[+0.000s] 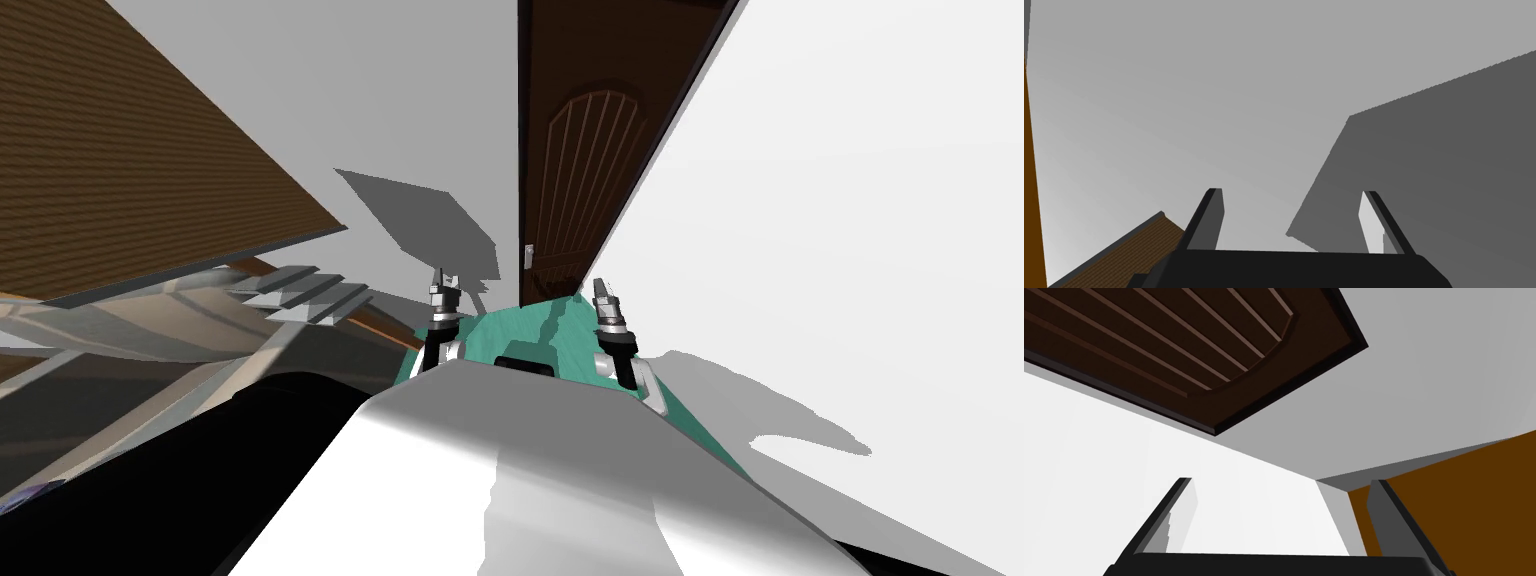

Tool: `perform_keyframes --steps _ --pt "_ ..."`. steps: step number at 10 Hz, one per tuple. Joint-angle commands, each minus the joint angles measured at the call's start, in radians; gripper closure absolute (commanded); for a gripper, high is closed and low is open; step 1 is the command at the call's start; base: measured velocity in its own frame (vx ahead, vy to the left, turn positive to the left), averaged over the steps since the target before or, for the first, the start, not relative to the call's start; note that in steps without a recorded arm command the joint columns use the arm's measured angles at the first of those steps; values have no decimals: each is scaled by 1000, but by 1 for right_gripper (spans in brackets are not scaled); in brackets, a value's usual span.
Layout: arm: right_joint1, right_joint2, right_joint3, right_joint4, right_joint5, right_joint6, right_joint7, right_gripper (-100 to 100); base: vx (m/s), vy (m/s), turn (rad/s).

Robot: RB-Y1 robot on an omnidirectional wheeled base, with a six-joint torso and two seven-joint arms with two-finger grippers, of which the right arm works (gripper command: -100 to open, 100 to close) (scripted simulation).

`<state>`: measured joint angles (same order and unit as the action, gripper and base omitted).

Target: Pull the door open

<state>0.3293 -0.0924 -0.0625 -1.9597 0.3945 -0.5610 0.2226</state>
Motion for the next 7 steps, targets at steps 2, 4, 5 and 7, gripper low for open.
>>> perform_keyframes --steps 2,4,5,7 --pt "-22 -2 -3 41 49 -13 12 -100 97 31 -59" --pt "-41 -4 -6 75 87 -22 21 -100 99 39 -59" --pt "-51 -5 -7 92 107 -27 25 -100 95 25 -53" --pt "-70 -6 -11 126 145 -37 34 -100 98 34 -60"
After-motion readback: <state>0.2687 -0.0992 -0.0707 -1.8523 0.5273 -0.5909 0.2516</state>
